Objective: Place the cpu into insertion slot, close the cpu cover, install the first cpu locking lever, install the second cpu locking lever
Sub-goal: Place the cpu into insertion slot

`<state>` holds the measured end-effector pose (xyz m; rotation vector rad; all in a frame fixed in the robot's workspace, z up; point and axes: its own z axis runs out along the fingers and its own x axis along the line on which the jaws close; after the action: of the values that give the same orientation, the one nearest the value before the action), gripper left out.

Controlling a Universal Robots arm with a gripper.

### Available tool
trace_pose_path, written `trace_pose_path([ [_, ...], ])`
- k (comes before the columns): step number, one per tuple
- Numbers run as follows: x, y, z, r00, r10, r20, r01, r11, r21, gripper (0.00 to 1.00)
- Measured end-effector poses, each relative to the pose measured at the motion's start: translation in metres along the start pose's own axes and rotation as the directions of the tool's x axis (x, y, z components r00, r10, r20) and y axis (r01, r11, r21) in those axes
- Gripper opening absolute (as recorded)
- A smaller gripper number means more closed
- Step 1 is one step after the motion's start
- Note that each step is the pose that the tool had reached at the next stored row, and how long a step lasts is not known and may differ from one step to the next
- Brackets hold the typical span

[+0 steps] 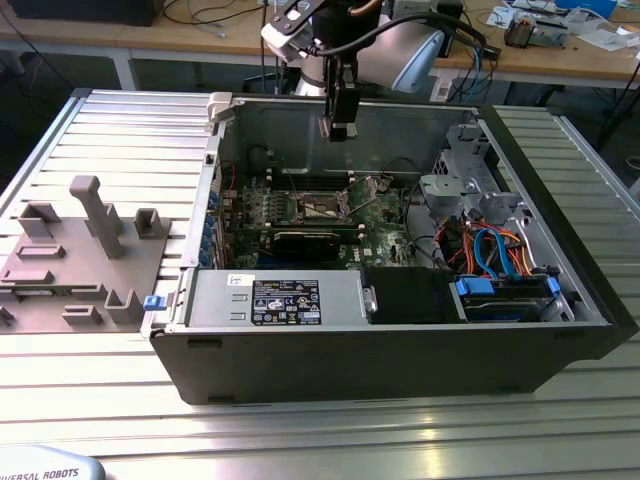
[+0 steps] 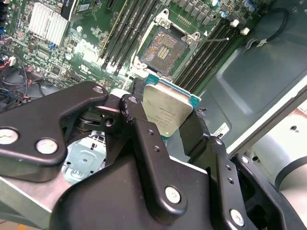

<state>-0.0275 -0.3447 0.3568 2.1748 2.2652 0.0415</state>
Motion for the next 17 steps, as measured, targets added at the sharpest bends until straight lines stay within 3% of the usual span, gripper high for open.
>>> trace_pose_path([
  [17, 0.0, 0.0, 0.0, 0.9999, 0.015, 0.0003, -0.015, 0.9999, -0.0002, 0.54],
])
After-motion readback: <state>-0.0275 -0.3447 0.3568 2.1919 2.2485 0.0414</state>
